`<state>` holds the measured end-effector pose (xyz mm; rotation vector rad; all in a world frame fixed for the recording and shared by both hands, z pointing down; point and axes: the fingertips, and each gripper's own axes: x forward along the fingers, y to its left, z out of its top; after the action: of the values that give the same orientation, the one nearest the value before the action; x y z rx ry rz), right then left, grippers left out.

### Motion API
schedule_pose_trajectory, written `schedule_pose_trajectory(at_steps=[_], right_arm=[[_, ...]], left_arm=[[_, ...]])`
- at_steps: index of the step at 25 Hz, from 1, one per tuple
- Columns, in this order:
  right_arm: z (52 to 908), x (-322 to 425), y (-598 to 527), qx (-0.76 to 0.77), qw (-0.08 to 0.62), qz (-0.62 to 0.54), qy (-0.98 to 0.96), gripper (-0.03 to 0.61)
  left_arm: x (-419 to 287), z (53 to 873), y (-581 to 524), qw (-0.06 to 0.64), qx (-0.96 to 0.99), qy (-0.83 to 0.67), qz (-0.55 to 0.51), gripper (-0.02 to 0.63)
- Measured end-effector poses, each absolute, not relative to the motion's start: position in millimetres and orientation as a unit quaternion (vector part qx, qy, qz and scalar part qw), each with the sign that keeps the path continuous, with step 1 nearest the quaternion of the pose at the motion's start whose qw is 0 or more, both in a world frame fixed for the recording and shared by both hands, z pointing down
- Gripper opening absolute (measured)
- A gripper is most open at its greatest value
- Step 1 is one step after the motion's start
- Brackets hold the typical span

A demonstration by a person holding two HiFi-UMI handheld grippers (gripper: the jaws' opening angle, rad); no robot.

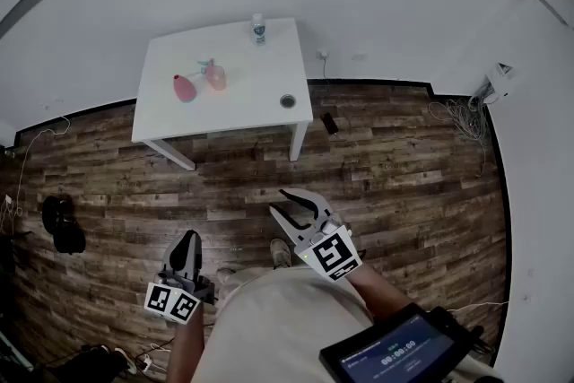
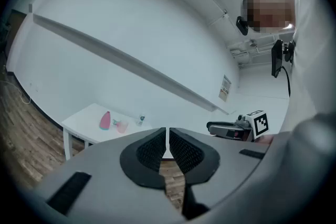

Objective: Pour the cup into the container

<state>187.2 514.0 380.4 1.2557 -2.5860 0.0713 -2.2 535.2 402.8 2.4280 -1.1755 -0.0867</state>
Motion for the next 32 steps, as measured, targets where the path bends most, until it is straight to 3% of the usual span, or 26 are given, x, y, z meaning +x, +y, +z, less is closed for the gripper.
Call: schedule_pose_trajectory(at_steps=[10, 18, 32], right_arm=[[384, 201, 510, 0.441, 0.126, 0.036, -0.888, 0.124], [375, 205, 514, 0.431, 0.075, 0.053, -0.898, 0.126], [394, 222, 504, 0.419, 0.086, 0.065, -0.901, 0.126]], left_arm=[[-1, 406, 533, 0.22, 0.875, -0.431, -0.023, 0.014], [2, 410, 535, 0.225, 0.872, -0.434, -0.017, 0.014], [-3, 418, 543, 0.237, 0.852, -0.467, -0.012, 0.014]])
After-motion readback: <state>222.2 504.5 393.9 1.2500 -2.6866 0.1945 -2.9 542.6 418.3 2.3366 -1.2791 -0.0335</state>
